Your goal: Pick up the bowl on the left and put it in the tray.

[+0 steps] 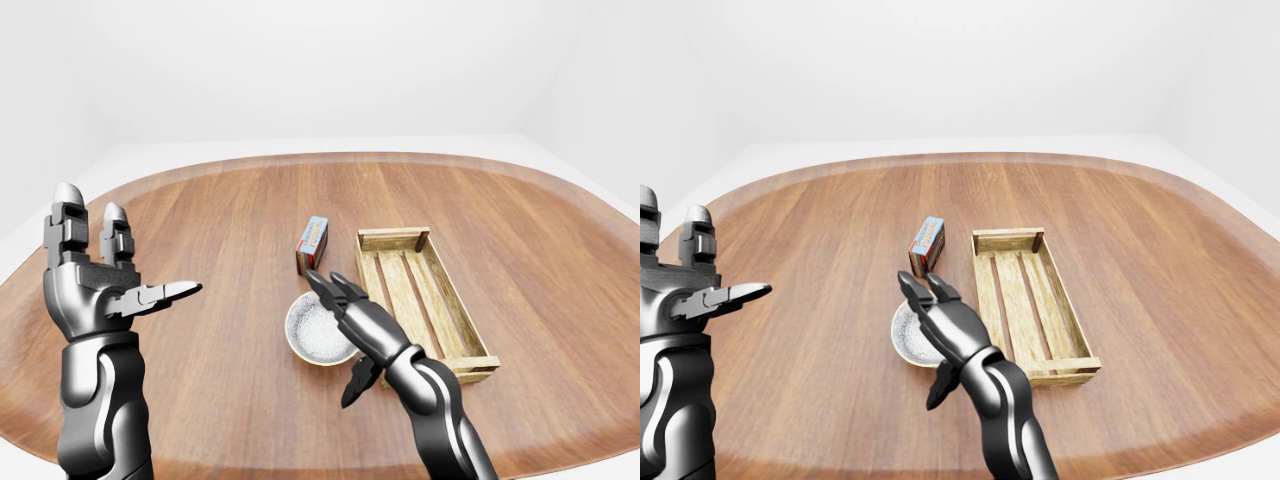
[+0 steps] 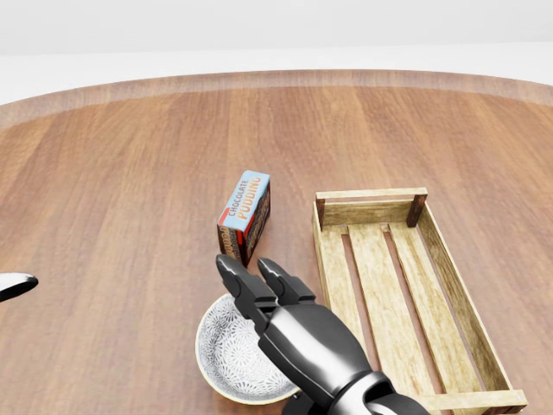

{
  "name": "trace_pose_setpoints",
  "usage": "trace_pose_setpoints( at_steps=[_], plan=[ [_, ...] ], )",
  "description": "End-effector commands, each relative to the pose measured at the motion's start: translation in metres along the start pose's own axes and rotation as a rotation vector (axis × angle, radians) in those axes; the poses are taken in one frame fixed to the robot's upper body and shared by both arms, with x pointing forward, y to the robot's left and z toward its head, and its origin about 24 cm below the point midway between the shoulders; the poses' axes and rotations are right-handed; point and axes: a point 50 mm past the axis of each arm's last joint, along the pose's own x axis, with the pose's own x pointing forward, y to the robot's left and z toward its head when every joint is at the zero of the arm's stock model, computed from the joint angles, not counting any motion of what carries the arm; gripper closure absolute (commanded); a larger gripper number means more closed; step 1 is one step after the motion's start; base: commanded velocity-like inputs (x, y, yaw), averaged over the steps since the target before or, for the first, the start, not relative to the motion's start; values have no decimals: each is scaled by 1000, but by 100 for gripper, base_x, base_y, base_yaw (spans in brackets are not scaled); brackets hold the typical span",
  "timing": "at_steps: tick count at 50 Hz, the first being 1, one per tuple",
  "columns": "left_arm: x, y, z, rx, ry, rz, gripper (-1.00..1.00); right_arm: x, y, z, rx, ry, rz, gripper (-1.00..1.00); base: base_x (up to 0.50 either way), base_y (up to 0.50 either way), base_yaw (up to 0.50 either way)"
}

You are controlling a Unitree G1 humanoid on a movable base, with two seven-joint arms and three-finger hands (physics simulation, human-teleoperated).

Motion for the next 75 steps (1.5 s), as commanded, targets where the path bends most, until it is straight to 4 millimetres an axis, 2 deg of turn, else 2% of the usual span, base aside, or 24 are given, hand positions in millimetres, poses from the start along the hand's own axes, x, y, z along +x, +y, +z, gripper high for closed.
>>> trace_pose_setpoints(
  at_steps=[1, 12, 18, 39, 51, 58, 75],
  plan=[
    [0, 1, 1, 1, -3, 4, -100, -1, 9, -9, 43, 21, 9, -100, 0, 0, 0],
    [1, 2, 0, -1, -1, 7, -100, 0, 11, -9, 41, 18, 23, -100, 0, 0, 0],
    [1, 3, -1, 1, 4, 14, -100, 3, 15, -20, 87, 48, 20, -100, 0, 0, 0],
    [0, 3, 1, -2, -3, 10, -100, 2, 20, -32, 138, 82, 24, -100, 0, 0, 0],
    [1, 3, 0, -2, 0, 12, -100, 4, 19, -32, 100, 83, 65, -100, 0, 0, 0],
    [1, 3, 2, -2, -6, 15, -100, 5, 25, -35, 95, 105, 104, -100, 0, 0, 0],
    [2, 4, 1, -3, -2, 19, -100, 7, 34, -54, 144, 168, 128, -100, 0, 0, 0]
  ],
)
